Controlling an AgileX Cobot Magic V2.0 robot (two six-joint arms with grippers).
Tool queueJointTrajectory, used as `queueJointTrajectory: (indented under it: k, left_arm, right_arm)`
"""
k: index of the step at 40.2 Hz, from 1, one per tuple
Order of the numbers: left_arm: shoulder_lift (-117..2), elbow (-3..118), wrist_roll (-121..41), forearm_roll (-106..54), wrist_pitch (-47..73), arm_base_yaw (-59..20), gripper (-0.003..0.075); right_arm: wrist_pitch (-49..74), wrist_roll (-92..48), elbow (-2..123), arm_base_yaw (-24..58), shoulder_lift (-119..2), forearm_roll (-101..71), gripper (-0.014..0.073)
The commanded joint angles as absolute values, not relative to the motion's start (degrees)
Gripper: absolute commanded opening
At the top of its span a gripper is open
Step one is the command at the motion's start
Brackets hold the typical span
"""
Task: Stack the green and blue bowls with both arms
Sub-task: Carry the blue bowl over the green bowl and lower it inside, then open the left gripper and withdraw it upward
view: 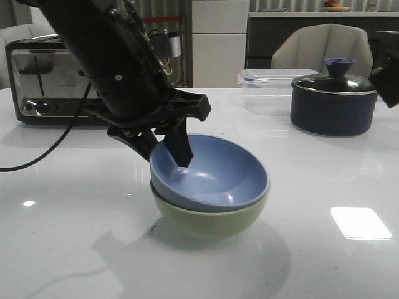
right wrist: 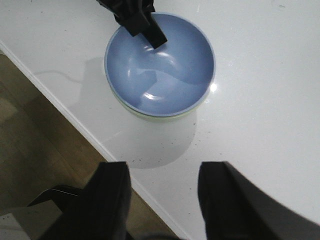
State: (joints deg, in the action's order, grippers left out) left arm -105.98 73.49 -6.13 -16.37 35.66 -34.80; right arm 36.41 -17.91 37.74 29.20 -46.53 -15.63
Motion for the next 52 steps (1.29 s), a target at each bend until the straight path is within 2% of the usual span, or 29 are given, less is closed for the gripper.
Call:
queueJointTrajectory:
  k: [1,16,41,52]
  left_arm:
    - [-101.4,75.43,-6.22,-16.69,33.72,-35.23,0.0411]
    - [-86.81,73.83,-6.22,-9.71,37.24,-35.23,0.0402]
    - [-49.49,48.03,-6.22,-8.05,38.33,-35.23,0.0402]
    - [-39.54,42.42,-5.48,-5.94,39.2,-35.23,0.0402]
  right_arm:
    - [32.82,-18.59,39.3,29.2,-46.11,-15.58,0.0436]
    - [32.82,-18.59,39.3,29.2,-46.11,-15.58,0.0436]
    - [33.23,-18.59,39.3,29.2,-46.11,-15.83,0.0436]
    - [35.72,-17.72,39.3,27.29,-45.96,-11.47,0.0436]
